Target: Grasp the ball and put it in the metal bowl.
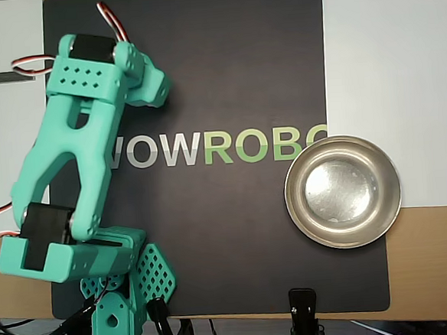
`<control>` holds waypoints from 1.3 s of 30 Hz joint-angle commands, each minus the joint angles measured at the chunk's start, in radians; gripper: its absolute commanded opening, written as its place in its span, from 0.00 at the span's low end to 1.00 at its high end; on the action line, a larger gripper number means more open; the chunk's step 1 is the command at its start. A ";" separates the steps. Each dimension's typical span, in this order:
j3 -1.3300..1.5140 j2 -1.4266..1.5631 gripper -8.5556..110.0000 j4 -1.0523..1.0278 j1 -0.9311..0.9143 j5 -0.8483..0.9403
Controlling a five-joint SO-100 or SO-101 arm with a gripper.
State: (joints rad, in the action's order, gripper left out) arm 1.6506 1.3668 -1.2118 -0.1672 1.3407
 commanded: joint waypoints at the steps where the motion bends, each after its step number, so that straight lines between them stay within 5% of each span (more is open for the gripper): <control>1: -0.018 0.003 0.54 0.003 -0.002 -0.005; 39: -0.020 -0.101 0.54 0.067 -0.008 0.000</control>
State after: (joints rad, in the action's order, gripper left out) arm 1.6506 1.2594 -1.1443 -0.1687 1.3407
